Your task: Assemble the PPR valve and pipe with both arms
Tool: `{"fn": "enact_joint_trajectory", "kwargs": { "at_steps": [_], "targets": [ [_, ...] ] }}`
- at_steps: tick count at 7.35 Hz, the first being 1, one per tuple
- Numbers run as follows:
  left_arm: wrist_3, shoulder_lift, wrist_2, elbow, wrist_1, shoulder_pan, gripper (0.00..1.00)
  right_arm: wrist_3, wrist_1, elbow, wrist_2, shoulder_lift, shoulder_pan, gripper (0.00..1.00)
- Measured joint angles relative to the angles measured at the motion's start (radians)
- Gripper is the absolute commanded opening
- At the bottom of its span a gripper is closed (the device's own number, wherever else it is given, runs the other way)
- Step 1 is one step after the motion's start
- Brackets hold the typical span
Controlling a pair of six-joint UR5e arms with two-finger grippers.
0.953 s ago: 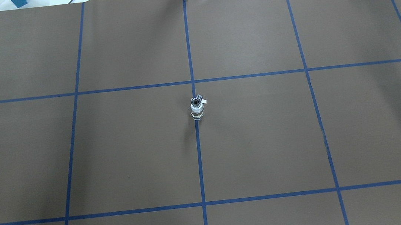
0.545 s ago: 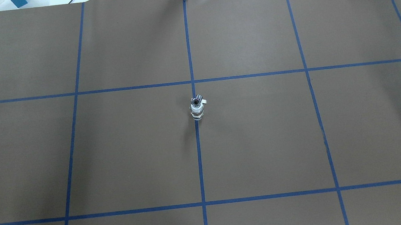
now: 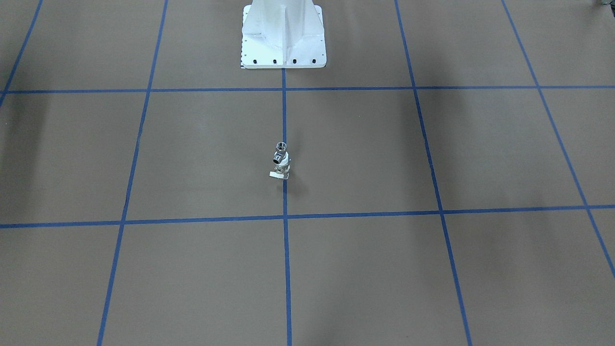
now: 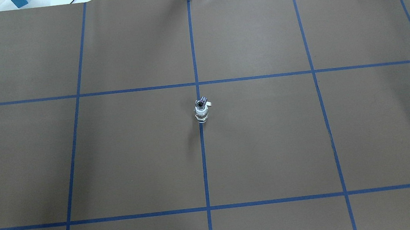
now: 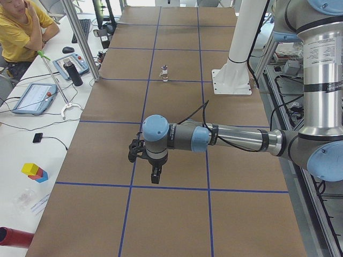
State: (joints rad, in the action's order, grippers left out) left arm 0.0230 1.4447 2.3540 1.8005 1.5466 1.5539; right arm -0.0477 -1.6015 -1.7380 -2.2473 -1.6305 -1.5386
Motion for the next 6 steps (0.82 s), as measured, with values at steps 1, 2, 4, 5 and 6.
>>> {"fn": "enact_joint_trajectory", "kwargs": {
  "at_steps": [1,2,4,5,6],
  "targets": [
    [0.000,0.000,-0.001,0.000,0.000,0.000,1.00,0.000,0.031,0.003,0.000,-0.016,0.000,1.00],
    [0.000,-0.001,-0.001,0.000,0.000,0.000,1.00,0.000,0.080,0.008,0.000,-0.036,0.000,1.00],
    [0.000,-0.004,-0.001,-0.001,0.000,-0.001,1.00,-0.005,0.147,0.018,0.004,-0.056,0.000,1.00],
    [0.000,-0.006,-0.001,-0.001,0.000,-0.001,1.00,-0.006,0.154,0.019,0.003,-0.057,0.000,1.00],
    [0.000,-0.009,-0.001,0.000,0.000,0.000,1.00,-0.007,0.155,0.020,0.001,-0.057,0.000,1.00]
  ]
}}
